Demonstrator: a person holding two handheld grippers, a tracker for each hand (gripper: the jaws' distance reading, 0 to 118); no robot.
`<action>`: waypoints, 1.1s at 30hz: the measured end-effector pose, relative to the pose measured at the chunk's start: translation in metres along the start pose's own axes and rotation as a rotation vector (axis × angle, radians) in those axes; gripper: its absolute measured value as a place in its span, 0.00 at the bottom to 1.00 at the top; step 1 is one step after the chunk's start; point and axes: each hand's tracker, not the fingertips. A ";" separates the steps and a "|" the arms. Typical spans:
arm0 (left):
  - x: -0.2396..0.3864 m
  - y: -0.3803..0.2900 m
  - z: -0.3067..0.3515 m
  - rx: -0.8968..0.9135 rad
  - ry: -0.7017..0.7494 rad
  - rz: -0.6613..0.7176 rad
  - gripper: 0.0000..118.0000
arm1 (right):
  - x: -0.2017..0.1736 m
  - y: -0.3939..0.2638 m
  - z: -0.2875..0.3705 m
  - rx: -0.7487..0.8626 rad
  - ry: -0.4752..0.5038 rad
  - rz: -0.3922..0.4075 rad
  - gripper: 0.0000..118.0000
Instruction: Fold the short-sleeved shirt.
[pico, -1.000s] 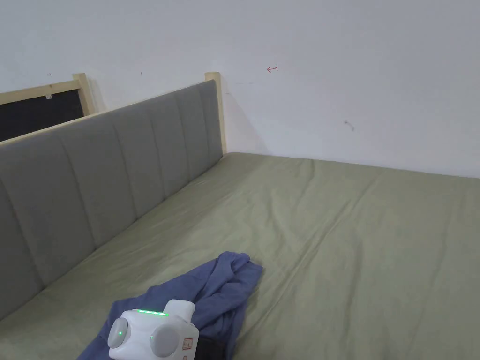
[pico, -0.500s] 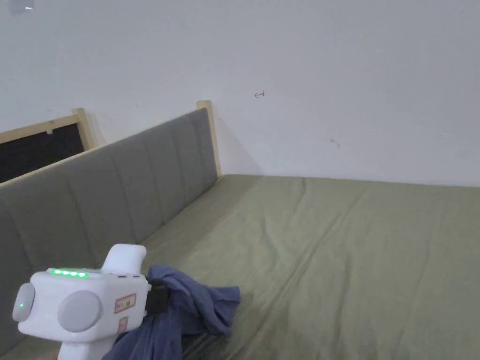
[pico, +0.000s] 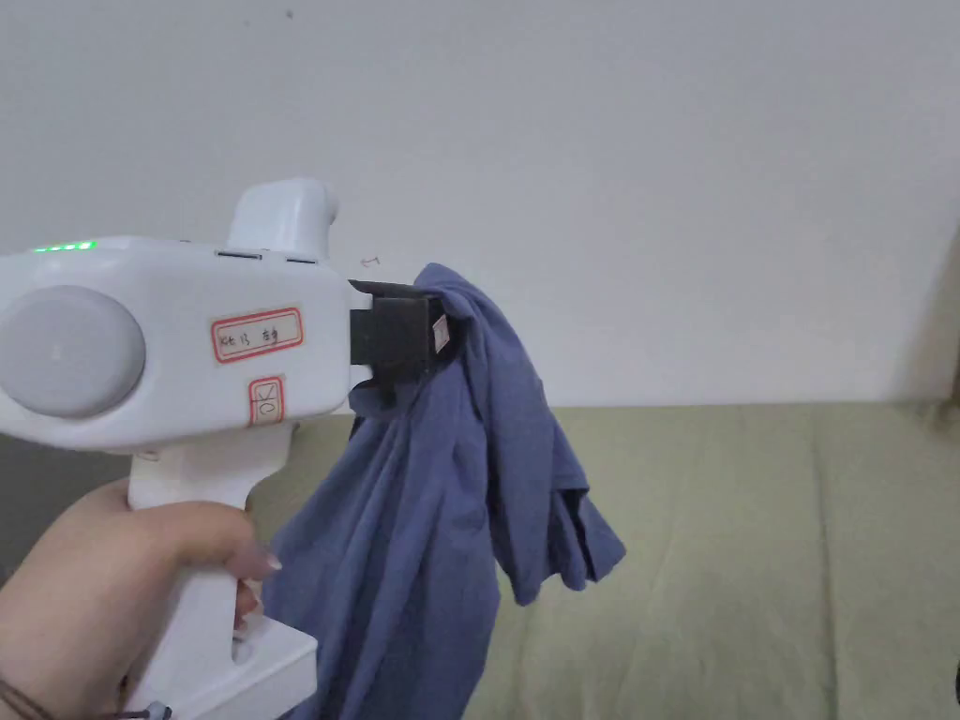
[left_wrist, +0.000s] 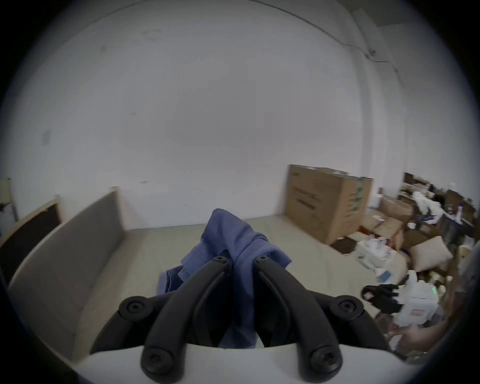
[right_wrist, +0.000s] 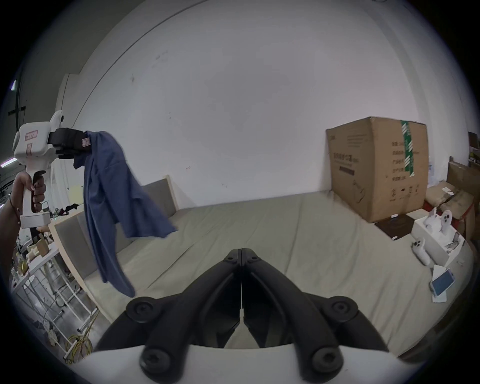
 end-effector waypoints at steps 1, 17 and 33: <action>0.013 -0.001 -0.013 -0.023 -0.048 0.003 0.08 | 0.005 0.003 0.005 0.011 -0.014 0.000 0.00; 0.104 -0.313 -0.285 -0.952 -0.156 0.228 0.33 | 0.099 -0.063 0.008 -0.177 -0.195 -0.064 0.00; 0.077 -0.197 -0.059 0.091 -0.023 0.219 0.84 | 0.076 -0.030 0.012 0.002 -0.152 -0.027 0.00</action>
